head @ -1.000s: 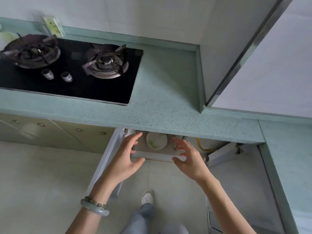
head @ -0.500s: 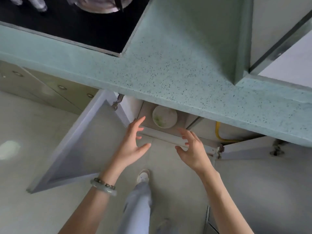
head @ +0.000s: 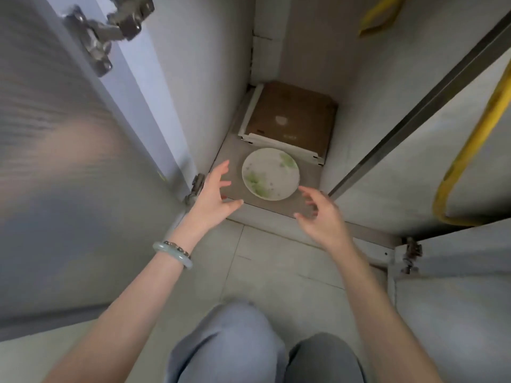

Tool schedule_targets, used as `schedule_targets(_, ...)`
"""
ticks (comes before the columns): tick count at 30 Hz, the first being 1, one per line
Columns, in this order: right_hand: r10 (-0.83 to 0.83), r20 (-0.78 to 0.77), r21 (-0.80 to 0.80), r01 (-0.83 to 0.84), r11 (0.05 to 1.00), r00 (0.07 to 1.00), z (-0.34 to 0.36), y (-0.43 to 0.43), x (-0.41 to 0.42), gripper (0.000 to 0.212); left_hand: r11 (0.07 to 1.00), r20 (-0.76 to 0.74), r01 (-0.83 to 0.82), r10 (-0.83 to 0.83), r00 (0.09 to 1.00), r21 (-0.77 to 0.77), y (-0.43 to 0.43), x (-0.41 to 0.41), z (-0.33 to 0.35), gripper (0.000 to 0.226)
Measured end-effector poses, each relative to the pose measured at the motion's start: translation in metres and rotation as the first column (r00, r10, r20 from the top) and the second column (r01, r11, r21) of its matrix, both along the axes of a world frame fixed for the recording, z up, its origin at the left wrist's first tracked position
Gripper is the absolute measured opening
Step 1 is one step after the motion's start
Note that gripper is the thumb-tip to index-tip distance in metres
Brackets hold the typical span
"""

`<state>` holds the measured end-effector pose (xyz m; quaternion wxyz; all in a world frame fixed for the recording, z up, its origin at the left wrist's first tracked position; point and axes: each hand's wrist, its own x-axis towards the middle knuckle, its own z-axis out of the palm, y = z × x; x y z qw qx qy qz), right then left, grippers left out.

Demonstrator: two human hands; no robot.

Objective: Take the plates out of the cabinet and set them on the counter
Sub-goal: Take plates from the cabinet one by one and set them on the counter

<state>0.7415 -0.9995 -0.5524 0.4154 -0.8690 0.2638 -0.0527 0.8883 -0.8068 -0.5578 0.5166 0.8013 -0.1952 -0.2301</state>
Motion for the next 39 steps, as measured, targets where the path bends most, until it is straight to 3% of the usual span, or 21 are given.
schedule_targets(6, -0.030, 0.062, -0.017, 0.031, 0.999, 0.998, -0.073, -0.018, 0.024, 0.052, 0.995, 0.049, 0.097, -0.096, 0.994, -0.012, -0.020, 0.031, -0.068, 0.090)
schedule_targets(12, -0.049, 0.015, -0.070, 0.050, 0.996, 0.999, -0.138, -0.045, 0.058, 0.049, 0.988, 0.046, 0.150, -0.151, 0.987, 0.021, -0.048, 0.062, -0.133, 0.099)
schedule_targets(16, -0.196, -0.013, -0.006, 0.196, 0.981, 0.981, -0.180, -0.065, 0.078, 0.048, 0.989, 0.063, 0.146, -0.148, 0.987, 0.035, -0.067, 0.085, -0.177, 0.096)
schedule_targets(21, -0.373, -0.071, 0.058, 0.377, 0.924, 0.925, -0.226, -0.077, 0.096, 0.052, 0.995, 0.088, 0.059, -0.066, 0.994, 0.081, -0.095, 0.110, -0.217, 0.073)
schedule_targets(26, -0.353, -0.132, 0.019, 0.358, 0.933, 0.926, -0.241, -0.087, 0.118, 0.061, 0.971, 0.207, -0.047, -0.002, 0.978, 0.234, -0.113, 0.133, -0.238, 0.059)
schedule_targets(32, -0.359, -0.111, 0.031, 0.364, 0.931, 0.927, -0.233, -0.101, 0.136, 0.057, 0.975, 0.134, -0.035, 0.005, 0.991, 0.218, -0.126, 0.139, -0.250, 0.039)
schedule_targets(39, -0.366, -0.123, 0.066, 0.375, 0.924, 0.923, -0.233, -0.098, 0.138, 0.056, 0.983, 0.079, -0.114, 0.103, 0.991, 0.146, -0.126, 0.140, -0.251, 0.033)
